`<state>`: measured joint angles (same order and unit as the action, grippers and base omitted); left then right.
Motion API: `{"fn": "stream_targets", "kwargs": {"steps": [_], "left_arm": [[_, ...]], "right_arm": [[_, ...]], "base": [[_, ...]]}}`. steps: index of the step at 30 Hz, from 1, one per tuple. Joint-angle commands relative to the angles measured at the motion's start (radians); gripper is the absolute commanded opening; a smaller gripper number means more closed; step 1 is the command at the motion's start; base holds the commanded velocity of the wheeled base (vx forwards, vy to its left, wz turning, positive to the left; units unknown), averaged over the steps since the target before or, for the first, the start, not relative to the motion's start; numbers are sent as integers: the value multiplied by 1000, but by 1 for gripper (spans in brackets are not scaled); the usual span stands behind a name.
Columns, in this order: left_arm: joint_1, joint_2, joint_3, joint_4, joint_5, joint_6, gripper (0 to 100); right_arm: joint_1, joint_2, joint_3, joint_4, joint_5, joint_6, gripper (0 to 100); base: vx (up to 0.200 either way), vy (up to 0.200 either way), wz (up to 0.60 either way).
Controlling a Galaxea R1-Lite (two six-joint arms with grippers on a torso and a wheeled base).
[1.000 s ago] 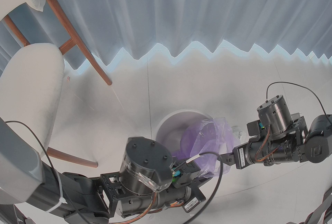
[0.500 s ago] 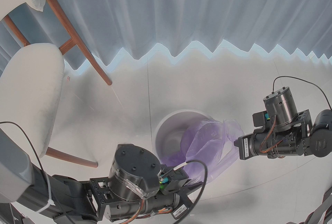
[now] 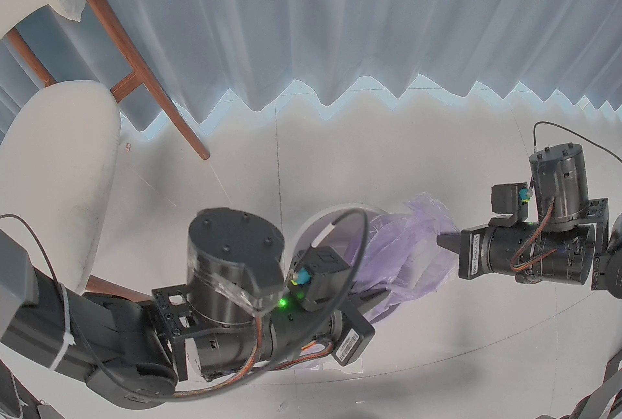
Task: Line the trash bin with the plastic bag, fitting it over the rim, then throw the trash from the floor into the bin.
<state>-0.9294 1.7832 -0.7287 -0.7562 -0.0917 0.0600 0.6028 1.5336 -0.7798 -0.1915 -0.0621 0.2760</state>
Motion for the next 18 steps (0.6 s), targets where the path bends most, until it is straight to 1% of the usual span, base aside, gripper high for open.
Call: {"fn": "stream_targets", "kwargs": {"steps": [1,2,3,7,9,10,11,12,13,16,17,18], "left_arm": [[21,-2,45,-5,-14,-20,0],[21,-4,48,-5,-14,-20,0],[21,-13,88,-9,-25,-25,100],[21,-25,129,-45,-36,-54,100],[30,-31,149,-109,-34,-169,100],[30,-31,149,-109,-34,-169,100],[49,-33,155,-166,-23,-255,100],[60,-33,158,-187,-20,-279,100],[87,-36,170,-226,-17,-310,100],[175,-65,229,-292,-19,-325,100],[190,-71,246,-301,-20,-325,100],[219,-80,298,-318,-25,-322,100]], "right_arm": [[6,-44,24,-20,2,-17,0],[6,-44,22,-20,2,-17,0],[6,-43,14,-25,2,-23,0],[3,-46,11,-36,1,-21,0],[2,-52,30,-36,1,-26,0],[2,-52,30,-36,1,-26,0],[5,-55,42,-36,2,-26,0],[5,-52,42,-36,2,-26,0],[6,-47,42,-36,1,-24,0],[3,-38,47,-28,-7,-24,0],[2,-33,48,-26,-10,-23,0],[-3,-18,48,-28,-13,-20,0]], "base": [[0,0,0],[0,0,0],[0,0,0],[0,0,0],[0,0,0],[0,0,0],[0,0,0],[0,0,0],[0,0,0],[0,0,0],[0,0,0],[0,0,0]]}}
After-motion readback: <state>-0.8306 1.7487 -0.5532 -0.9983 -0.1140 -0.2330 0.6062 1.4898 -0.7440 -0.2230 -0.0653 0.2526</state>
